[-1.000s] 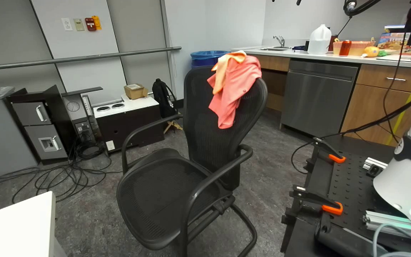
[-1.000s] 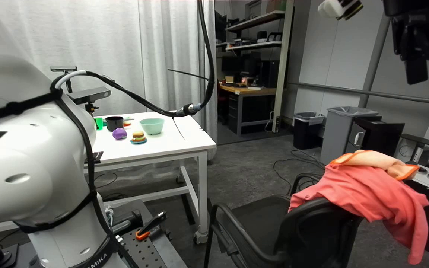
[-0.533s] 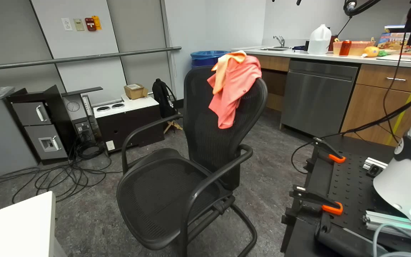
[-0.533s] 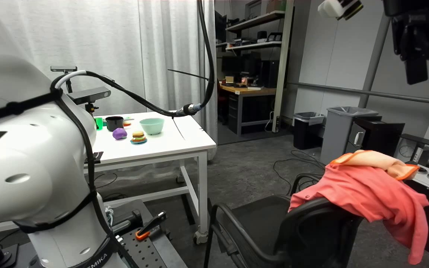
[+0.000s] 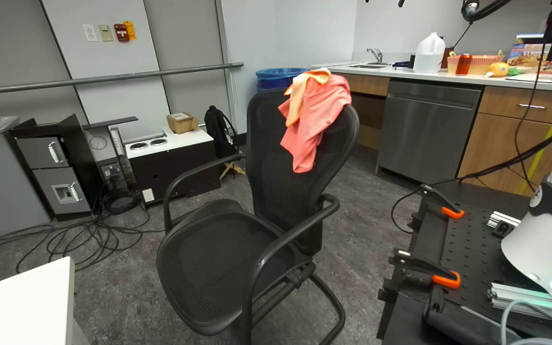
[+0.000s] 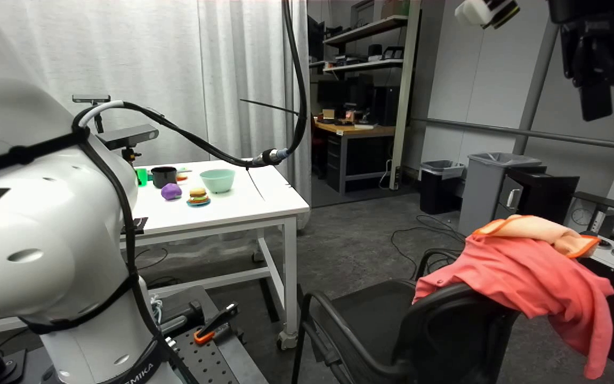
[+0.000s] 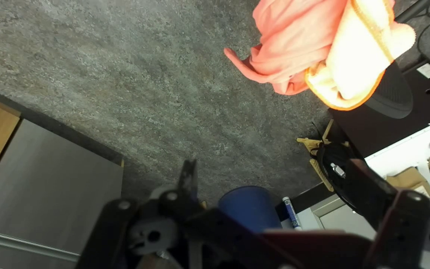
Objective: Move the shirt from the arm rest to the back of the chair
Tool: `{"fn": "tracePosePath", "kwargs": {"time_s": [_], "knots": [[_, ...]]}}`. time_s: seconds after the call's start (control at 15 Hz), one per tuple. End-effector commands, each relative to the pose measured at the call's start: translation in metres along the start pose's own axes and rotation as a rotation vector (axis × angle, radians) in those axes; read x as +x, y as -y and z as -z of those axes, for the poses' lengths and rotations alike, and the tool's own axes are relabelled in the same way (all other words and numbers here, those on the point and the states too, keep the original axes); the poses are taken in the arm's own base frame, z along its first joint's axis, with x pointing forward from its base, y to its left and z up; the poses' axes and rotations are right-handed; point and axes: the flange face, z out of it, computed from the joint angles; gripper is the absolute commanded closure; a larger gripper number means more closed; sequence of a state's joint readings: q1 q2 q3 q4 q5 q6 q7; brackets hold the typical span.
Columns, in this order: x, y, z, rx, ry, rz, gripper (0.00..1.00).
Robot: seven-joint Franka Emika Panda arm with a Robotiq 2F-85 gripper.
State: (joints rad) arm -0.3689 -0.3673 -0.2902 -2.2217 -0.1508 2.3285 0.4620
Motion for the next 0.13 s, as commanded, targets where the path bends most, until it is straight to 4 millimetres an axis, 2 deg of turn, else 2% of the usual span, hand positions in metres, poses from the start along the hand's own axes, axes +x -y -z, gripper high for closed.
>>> {"fn": "tracePosePath", "kwargs": {"time_s": [0.0, 0.07], "knots": [[0.0007, 0.0001, 0.0003, 0.0, 0.001, 0.0, 0.0], [0.0007, 0.0001, 0.0003, 0.0, 0.001, 0.0, 0.0]]}}
